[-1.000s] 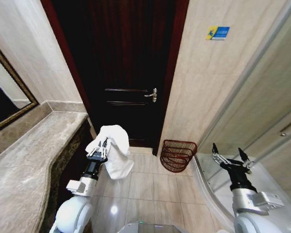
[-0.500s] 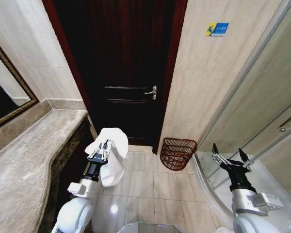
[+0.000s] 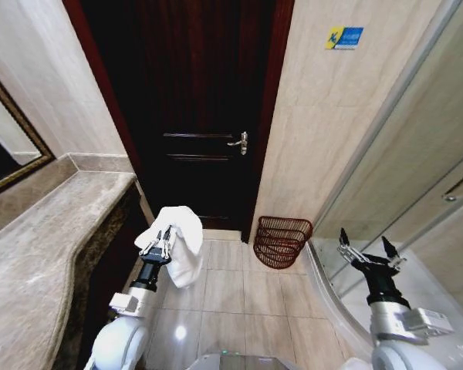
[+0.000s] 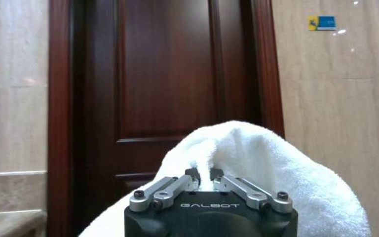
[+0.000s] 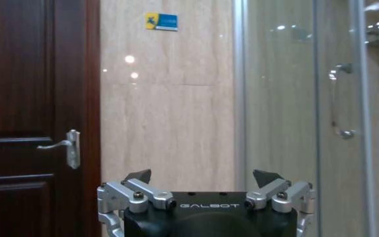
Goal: Discard the used towel into the hamper.
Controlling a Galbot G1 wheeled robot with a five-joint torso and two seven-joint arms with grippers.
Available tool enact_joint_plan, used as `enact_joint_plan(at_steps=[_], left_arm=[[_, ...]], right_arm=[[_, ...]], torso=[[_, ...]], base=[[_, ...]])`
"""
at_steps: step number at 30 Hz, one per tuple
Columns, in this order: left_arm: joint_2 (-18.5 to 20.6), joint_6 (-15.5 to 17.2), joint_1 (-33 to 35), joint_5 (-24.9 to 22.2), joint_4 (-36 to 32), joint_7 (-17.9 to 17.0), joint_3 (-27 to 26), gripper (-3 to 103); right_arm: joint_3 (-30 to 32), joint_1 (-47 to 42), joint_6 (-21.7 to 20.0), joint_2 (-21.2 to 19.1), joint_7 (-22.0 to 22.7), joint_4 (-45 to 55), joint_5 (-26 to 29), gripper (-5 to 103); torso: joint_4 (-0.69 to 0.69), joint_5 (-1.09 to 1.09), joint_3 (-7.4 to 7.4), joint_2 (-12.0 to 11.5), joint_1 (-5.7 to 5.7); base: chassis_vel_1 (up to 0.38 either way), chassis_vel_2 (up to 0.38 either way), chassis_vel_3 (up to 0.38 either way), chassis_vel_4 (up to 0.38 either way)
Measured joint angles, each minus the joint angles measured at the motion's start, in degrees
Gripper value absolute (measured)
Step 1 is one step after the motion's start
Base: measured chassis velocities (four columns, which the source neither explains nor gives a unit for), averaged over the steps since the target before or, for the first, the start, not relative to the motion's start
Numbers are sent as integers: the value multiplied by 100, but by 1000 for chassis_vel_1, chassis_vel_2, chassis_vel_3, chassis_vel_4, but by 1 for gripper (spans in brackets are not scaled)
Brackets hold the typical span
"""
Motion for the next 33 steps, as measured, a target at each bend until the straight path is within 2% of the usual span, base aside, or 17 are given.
enact_joint_plan(at_steps=[15, 22, 27, 31, 32, 33], left_arm=[[-3, 3, -38, 5, 126, -12, 31, 6], [-26, -129, -63, -48, 274, -11, 30, 6], [-96, -430, -115, -209, 599, 54, 30, 6], [-237, -1097, -251, -132, 1156, 117, 43, 6], [-237, -1097, -251, -132, 1156, 117, 43, 6], [-267, -1242, -268, -88, 1245, 131, 34, 6]], right_arm=[[40, -117, 142, 94, 1, -6, 5, 100], [37, -135, 141, 130, 2, -3, -38, 100], [45, -102, 137, 208, 10, -56, -159, 100], [30, -117, 349, 331, 6, -141, -386, 100], [30, -117, 349, 331, 6, -141, -386, 100], [19, -129, 399, 368, 2, -141, -447, 100]], torso=[[-2, 0, -238, -437, -199], [-1, 0, -350, -638, -289], [-2, 1, -427, -781, -356], [0, 0, -504, -921, -418], [0, 0, -504, -921, -418], [0, -1, -527, -964, -438]], base=[[-77, -86, -79, -81], [-88, -79, -83, -97], [-52, -44, -66, -53], [0, 0, 0, 0], [0, 0, 0, 0], [0, 0, 0, 0]])
